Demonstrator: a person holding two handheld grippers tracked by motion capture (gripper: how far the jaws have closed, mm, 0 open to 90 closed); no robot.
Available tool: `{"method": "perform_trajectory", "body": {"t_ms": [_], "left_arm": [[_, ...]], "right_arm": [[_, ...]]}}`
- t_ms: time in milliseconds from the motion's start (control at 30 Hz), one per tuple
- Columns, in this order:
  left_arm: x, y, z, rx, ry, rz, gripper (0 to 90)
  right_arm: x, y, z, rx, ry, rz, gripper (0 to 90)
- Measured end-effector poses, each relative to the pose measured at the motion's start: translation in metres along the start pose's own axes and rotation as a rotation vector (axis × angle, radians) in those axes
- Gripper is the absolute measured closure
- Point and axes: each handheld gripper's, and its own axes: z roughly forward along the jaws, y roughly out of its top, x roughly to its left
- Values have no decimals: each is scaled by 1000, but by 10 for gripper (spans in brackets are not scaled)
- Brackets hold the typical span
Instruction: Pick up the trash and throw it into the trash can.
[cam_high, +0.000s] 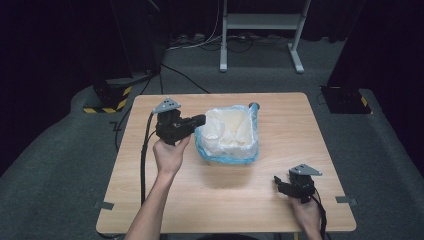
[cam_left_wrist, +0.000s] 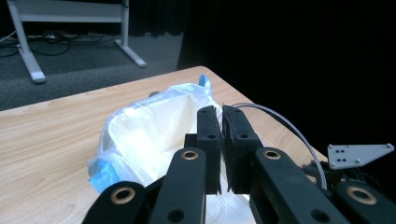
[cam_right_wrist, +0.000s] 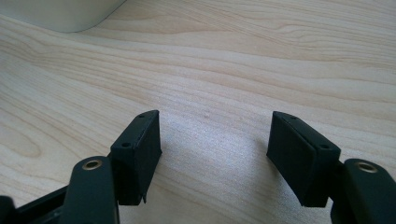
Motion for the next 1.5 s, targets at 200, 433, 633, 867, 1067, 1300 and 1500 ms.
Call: {"method": "perform_trajectory", "body": {"t_ms": [200, 433, 633, 867, 1067, 1300, 1500], "left_arm": [[4, 2, 12, 1, 11, -8, 858], [5, 3, 25, 0, 17, -8, 856], [7, 3, 36, -5, 29, -9, 854], [10, 2, 45, -13, 46, -2, 813], [9, -3, 47, 3, 75, 18, 676], [8, -11, 40, 6, 98, 31, 606], [5, -18, 29, 4, 112, 51, 573]], "right_arm": [[0, 0, 0, 0, 0, 1, 342], [0, 0, 0, 0, 0, 1, 342], [0, 0, 0, 0, 0, 0, 342], [0, 0, 0, 0, 0, 1, 342], [0, 0, 0, 0, 0, 1, 341], [0, 0, 0, 0, 0, 1, 341], [0, 0, 0, 0, 0, 1, 341]]}}
